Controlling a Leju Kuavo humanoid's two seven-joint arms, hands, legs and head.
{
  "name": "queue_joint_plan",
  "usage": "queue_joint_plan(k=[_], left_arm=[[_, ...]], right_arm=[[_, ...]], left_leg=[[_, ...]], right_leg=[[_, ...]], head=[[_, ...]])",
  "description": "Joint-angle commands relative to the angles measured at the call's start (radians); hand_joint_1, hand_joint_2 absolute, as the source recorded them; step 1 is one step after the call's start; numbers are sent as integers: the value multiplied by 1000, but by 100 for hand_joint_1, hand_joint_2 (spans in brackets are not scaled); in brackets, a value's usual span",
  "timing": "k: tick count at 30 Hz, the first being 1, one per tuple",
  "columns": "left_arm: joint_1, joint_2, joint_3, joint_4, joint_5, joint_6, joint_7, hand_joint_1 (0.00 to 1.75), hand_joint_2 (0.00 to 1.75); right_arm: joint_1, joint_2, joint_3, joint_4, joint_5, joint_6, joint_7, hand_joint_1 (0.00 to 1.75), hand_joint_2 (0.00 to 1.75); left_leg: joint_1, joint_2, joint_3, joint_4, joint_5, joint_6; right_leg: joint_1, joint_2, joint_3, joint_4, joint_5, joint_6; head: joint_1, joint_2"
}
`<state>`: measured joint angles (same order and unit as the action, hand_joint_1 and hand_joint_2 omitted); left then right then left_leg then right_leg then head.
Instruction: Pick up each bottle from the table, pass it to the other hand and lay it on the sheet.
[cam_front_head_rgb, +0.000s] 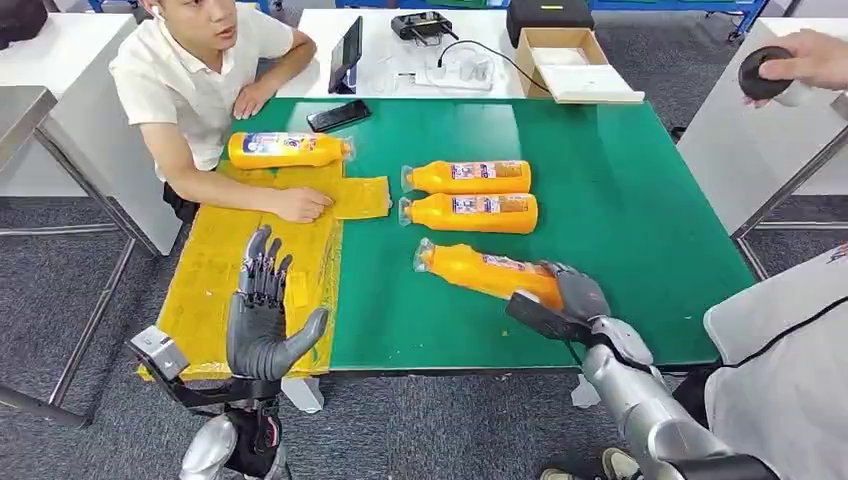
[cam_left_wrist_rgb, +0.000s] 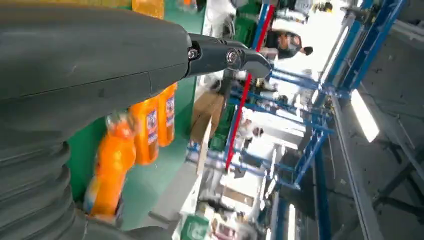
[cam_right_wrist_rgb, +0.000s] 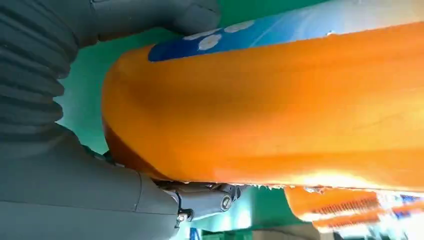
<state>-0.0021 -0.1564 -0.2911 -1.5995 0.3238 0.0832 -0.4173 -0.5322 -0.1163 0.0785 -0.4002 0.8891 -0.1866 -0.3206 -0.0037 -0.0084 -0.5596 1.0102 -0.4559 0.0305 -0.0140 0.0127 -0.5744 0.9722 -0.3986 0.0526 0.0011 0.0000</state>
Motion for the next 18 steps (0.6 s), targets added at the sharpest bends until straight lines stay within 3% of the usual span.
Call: queue_joint_plan(k=[1, 4, 9, 13, 18], left_arm=[[23, -2, -6, 63, -37, 127, 58, 0, 175], [61, -18, -16, 126, -5, 205, 120, 0, 175], [107, 20, -135, 149, 143, 102, 109, 0, 175], [91, 58, -183, 132, 141, 51, 91, 0, 175], [78, 81, -214, 94, 93, -18, 68, 0, 175]], right_arm=[[126, 107, -82, -69, -100, -97, -128, 175, 175], [211, 153, -80, -257, -195, -173, -194, 175, 175], [361, 192, 60, -641, -344, -200, -166, 175, 175], [369, 202, 125, -692, -358, -204, -156, 175, 175], [342, 228, 191, -587, -380, -194, -189, 175, 175]], left_leg=[[1, 2, 2, -2, -1, -2], [2, 2, -1, -3, 0, -3], [2, 1, -8, -2, -1, -2], [2, 0, -16, 0, 0, -2], [2, 0, -19, -1, 0, -3]], right_leg=[[1, 0, 1, -2, 0, -4], [2, 0, -3, -3, 1, -5], [2, 1, -9, 0, 0, -4], [2, 0, -17, 1, -1, -4], [2, 0, -20, 1, -1, -4]], head=[[0, 0], [-1, 0], [-1, 0], [-1, 0], [-1, 0]])
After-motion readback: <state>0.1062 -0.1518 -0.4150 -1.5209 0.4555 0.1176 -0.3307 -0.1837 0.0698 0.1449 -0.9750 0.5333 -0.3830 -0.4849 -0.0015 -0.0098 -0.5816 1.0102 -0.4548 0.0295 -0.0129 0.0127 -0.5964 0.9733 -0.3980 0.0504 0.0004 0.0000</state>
